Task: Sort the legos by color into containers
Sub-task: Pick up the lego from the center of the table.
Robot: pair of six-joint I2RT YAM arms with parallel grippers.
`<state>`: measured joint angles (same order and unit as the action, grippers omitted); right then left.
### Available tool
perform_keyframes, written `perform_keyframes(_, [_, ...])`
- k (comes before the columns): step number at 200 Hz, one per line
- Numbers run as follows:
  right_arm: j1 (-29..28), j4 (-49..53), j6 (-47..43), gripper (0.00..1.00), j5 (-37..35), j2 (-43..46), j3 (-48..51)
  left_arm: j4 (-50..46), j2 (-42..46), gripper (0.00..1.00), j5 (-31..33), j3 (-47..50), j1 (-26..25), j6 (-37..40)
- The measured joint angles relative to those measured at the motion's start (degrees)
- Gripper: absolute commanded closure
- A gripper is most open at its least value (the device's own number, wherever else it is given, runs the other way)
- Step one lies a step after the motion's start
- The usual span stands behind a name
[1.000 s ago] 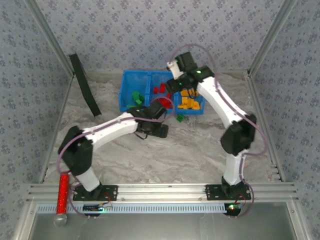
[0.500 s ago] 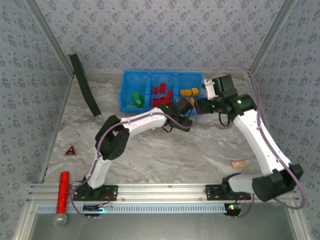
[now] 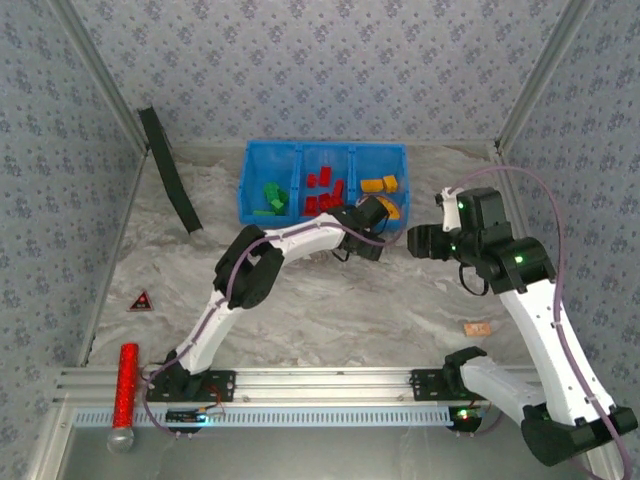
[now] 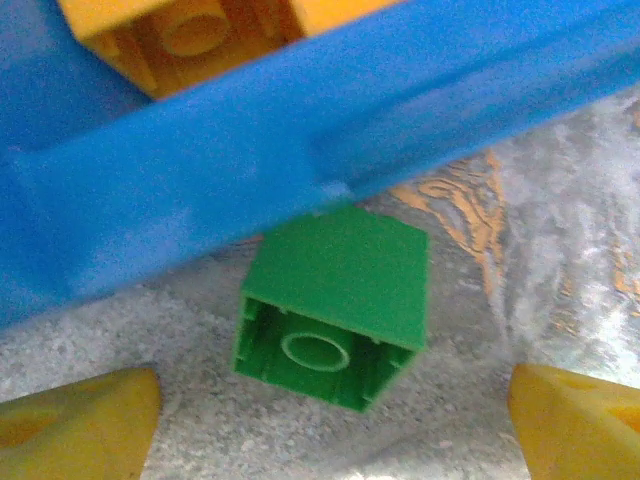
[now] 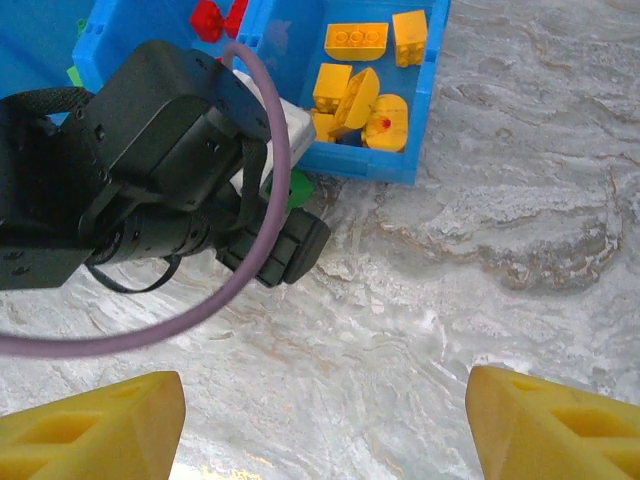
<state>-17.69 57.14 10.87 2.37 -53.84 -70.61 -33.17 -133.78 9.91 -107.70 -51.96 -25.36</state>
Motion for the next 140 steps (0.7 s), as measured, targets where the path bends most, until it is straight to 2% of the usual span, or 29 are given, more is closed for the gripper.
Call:
perform_keyframes(81, [1.7, 1.9, 1.8, 0.22, 0.0, 1.8, 0.4, 1.6, -2.6, 0.24, 0.7, -3.7, 0.2, -2.8])
perform_keyframes(140, [2.2, 2.3, 1.8, 0.20, 0.0, 0.6, 0.4, 0.4, -3.7, 0.46, 1.7, -5.4, 0.5, -4.1])
